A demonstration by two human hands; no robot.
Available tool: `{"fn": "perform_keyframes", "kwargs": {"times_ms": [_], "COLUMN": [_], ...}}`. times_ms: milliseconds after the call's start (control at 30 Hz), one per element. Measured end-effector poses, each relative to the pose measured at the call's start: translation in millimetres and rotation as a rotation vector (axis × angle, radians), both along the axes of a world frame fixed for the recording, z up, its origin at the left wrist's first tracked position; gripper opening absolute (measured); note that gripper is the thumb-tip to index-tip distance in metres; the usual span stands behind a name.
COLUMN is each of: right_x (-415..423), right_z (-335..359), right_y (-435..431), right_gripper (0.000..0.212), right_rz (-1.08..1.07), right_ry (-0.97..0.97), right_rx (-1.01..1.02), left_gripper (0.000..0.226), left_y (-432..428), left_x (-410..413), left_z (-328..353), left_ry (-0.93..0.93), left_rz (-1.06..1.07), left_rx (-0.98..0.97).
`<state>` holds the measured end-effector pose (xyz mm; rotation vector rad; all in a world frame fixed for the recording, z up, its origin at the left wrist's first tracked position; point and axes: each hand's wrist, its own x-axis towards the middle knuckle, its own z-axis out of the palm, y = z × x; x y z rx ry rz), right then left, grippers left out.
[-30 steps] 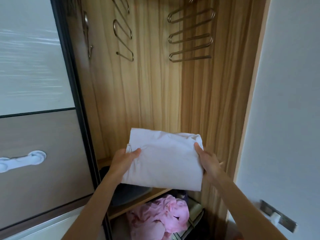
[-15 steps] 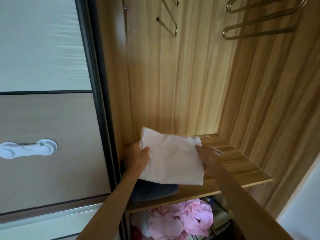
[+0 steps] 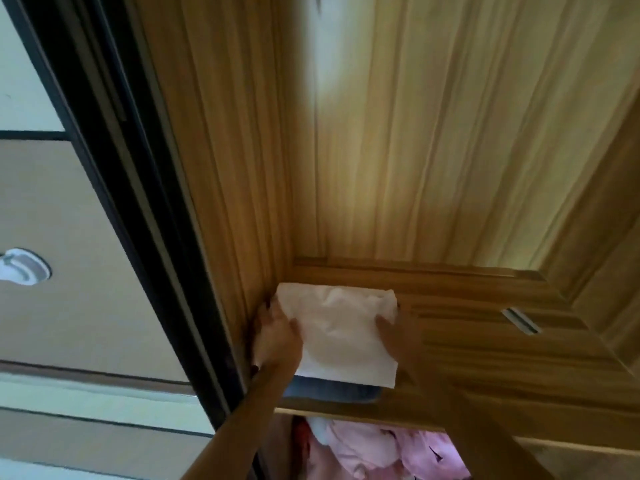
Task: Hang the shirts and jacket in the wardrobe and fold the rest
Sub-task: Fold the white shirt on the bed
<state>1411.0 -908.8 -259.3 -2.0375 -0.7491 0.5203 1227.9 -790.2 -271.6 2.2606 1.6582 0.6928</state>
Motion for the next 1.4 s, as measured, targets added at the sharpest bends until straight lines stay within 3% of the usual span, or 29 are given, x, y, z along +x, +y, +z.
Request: {"fn": "perform_keyframes", "kwargs": {"times_ms": [67,133,233,300,467,633,800,900,1100,1400], "right_x": [-1.5,-8.3,-14.3,-10.6,4.9,11.9,5.2,-4.7,9.7,34.0], "right_z": [-10.6,-10.1,-18.0,-34.3,-59.8,-56.7,-56.1,-72.2,-76.4,-73.1], "right_y": [5.1,12.7,25.4,32.7,45.8,53.9,27.5,-0.5,12.2,32.8], "right_gripper": [0.066,0.063,0.054,0.054,0.086,0.090,0.067,0.072,0.110,0.108], "right_rz": [-0.010,0.048,0.288,0.407,0.544,0.555,0.590,0.743,0.819,0.764], "right_ry": [-0.394,-0.730,-0.945,-0.929,-0.839,-0.752,-0.875,-0.994,-0.975,-0.899], "right_rx": [-0.103,-0.034,0.006,-0.086,-0.199,-0.230,0.001,0.153,-0.097,-0.082], "left_gripper": [0.064,0.060,0.055,0.057,0.075,0.082,0.125,0.146,0.147,0.146], "left_y": [-13.2,-23.6,-19.8,-12.1,-17.1,-15.1,-20.6,-23.8,1.4,19.9], "left_x": [6.0,13.4,20.6,19.2,14.8,22.1,-5.7,-16.7,-0.5,34.2], "left_z": [-10.9,-16.8,-28.3,-40.1,-66.0,-64.7,-51.1,-47.3,-50.3,-53.1], "left_ry": [0.088,0.198,0.287,0.331,0.271,0.235,0.334,0.470,0.585,0.583], "left_rz": [-0.099,-0.260,-0.426,-0.398,-0.179,-0.140,-0.359,-0.435,-0.442,-0.387], "left_rx": [0.156,0.283,0.328,0.273,0.060,-0.046,-0.087,-0.046,-0.058,-0.109]}}
